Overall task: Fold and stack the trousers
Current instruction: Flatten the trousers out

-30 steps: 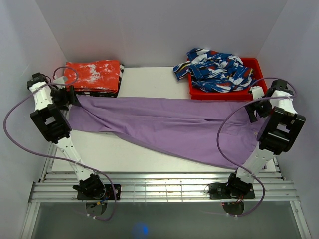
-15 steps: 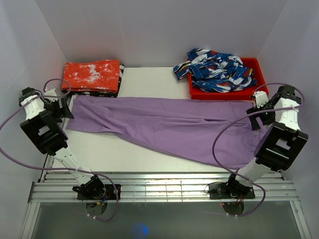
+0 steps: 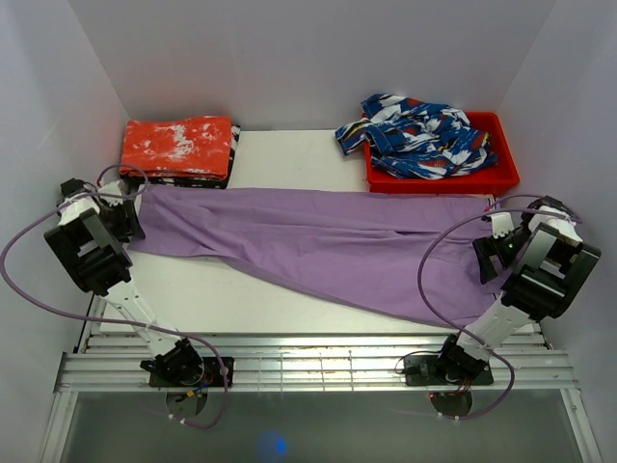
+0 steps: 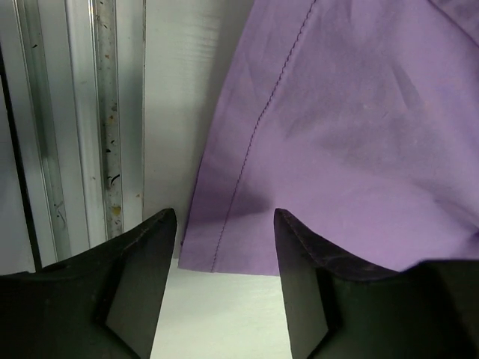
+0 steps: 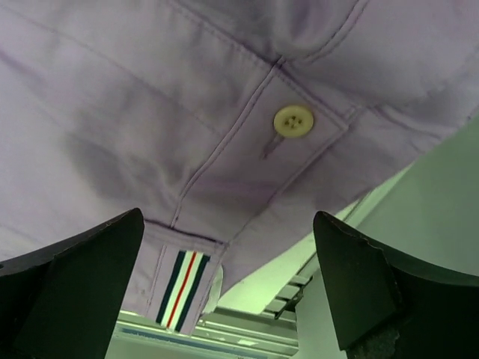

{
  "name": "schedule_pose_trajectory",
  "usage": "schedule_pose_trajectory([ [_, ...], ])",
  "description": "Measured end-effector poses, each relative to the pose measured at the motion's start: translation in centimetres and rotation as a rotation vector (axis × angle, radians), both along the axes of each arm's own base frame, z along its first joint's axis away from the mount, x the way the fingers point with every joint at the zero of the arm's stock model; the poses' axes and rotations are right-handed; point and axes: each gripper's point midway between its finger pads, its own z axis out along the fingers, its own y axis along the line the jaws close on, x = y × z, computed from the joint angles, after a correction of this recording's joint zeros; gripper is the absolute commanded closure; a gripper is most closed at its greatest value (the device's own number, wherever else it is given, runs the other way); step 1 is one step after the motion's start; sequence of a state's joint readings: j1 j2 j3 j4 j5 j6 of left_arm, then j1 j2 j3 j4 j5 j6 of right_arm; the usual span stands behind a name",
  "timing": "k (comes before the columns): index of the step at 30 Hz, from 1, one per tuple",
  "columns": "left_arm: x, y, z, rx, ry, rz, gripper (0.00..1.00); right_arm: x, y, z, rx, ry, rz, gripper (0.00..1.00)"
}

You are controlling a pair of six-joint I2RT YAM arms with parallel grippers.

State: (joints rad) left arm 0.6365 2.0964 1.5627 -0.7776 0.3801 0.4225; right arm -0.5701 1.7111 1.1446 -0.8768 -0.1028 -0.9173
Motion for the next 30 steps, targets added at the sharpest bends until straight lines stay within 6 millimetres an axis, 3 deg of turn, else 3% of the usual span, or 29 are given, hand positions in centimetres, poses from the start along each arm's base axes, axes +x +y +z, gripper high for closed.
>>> schedule_pose_trajectory([
  [1, 0.0, 0.1, -0.1, 0.019, -0.001, -0.002, 0.47, 0.1, -0.1, -0.6, 0.002, 0.01, -0.002, 0.05],
  [3, -0.2, 0.4, -0.4, 0.05, -0.002, -0.003, 0.56, 0.2, -0.3, -1.6, 0.007, 0.026, -0.009, 0.09],
  [4, -0.3, 0.7, -0.5, 0.074, -0.002, -0.002, 0.68, 0.2, -0.3, -1.9, 0.008, 0.032, -0.013, 0.13],
  [7, -0.9, 1.0, -0.6, 0.114, -0.001, -0.002, 0.86, 0.6, -0.8, -2.1, -0.006, 0.027, -0.02, 0.21],
  [8, -1.1, 0.9, -0.6, 0.12, -0.004, -0.004, 1.0, 0.7, -0.9, -2.2, -0.009, 0.025, -0.024, 0.28],
  [13, -3.1, -0.2, -0.5, 0.144, 0.019, -0.037, 1.0, 1.5, -1.5, -2.2, -0.012, 0.018, -0.036, 0.46],
  [18, -6.6, -1.5, -0.1, 0.149, 0.107, -0.071, 1.0, 2.5, -1.9, -2.1, -0.01, -0.005, -0.044, 0.67],
  [19, -7.5, -1.8, 0.2, 0.153, 0.125, -0.077, 1.0, 2.8, -1.9, -2.0, -0.009, -0.012, -0.046, 0.75],
  [23, -10.4, -2.0, 2.7, 0.203, 0.153, -0.093, 1.0, 3.6, -2.2, -1.6, -0.013, -0.036, -0.046, 0.89],
  [27, -12.7, -0.8, 4.1, 0.255, 0.169, -0.079, 1.0, 3.8, -2.5, -1.6, -0.018, -0.044, -0.042, 0.91],
  [28, -13.3, -0.6, 4.1, 0.257, 0.184, -0.076, 1.0, 3.8, -2.5, -1.6, -0.019, -0.044, -0.039, 0.86],
  [30, -14.8, -0.4, 3.4, 0.253, 0.224, -0.079, 1.0, 3.7, -2.6, -1.6, -0.021, -0.044, -0.032, 0.63],
])
